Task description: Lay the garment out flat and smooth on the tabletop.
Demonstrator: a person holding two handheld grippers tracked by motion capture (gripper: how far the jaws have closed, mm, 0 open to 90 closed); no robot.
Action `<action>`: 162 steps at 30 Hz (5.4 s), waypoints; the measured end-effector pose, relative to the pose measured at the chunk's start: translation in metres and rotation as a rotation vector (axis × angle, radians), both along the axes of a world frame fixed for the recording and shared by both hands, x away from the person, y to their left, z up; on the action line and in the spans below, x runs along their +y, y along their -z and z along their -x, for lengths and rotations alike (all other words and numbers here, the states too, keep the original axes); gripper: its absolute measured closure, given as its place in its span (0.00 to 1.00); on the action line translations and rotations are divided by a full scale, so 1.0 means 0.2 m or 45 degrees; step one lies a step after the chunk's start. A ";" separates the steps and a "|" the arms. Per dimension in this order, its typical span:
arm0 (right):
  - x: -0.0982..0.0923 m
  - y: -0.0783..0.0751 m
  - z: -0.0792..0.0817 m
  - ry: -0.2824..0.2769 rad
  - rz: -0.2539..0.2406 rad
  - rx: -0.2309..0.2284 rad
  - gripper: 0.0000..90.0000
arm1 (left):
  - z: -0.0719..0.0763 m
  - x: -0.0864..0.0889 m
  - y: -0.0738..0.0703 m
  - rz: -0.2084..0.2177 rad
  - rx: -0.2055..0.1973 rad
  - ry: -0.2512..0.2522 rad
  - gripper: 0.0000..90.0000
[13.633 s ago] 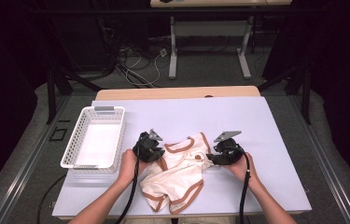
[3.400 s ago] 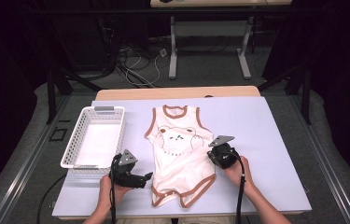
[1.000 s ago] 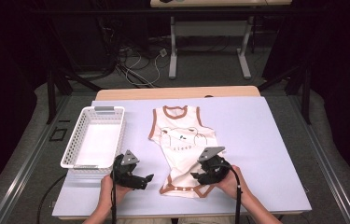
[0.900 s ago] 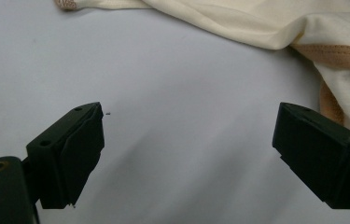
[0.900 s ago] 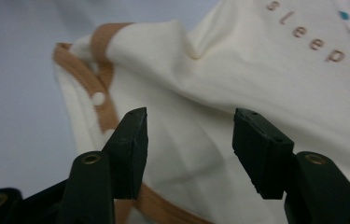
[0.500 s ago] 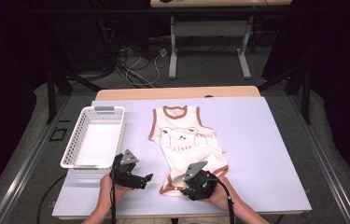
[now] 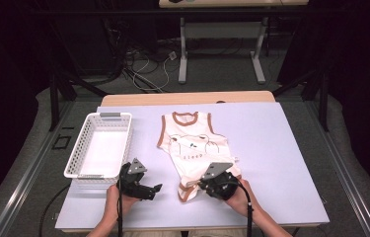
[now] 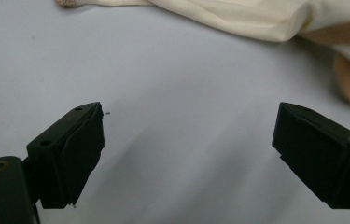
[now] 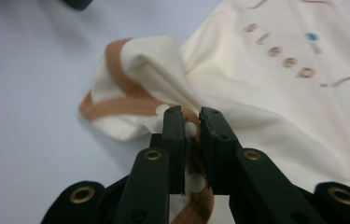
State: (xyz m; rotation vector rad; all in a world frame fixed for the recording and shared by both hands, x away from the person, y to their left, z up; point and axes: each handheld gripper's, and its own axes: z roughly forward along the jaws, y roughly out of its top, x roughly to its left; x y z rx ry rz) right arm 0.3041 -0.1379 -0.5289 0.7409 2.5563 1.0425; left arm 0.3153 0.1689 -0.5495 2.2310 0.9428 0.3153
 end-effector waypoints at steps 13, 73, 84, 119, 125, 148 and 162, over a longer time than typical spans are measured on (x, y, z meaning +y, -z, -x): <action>-0.22 0.07 -0.25 0.391 -0.057 -0.011 0.89 | -0.01 -0.03 0.02 -0.039 0.009 0.012 0.11; -0.27 0.07 -0.26 0.382 -0.061 0.022 0.88 | -0.27 -0.70 0.04 0.024 -0.128 0.213 0.91; -0.29 -0.01 -0.22 0.353 -0.127 0.003 0.89 | -0.26 -0.56 -0.02 0.113 -0.151 0.201 0.96; -0.10 -0.07 0.13 -0.100 -0.155 0.073 0.88 | 0.06 -0.04 -0.16 -0.031 -0.292 0.346 0.95; -0.06 -0.03 0.16 -0.168 -0.111 0.158 0.71 | 0.09 -0.01 -0.08 -0.130 -0.177 0.405 0.92; -0.49 0.05 -0.12 0.493 -0.064 0.061 0.61 | 0.03 0.02 -0.08 -0.073 0.002 -0.040 0.54; -0.48 0.11 -0.14 0.492 -0.036 0.173 0.73 | -0.03 -0.06 0.02 -0.039 0.057 -0.054 0.58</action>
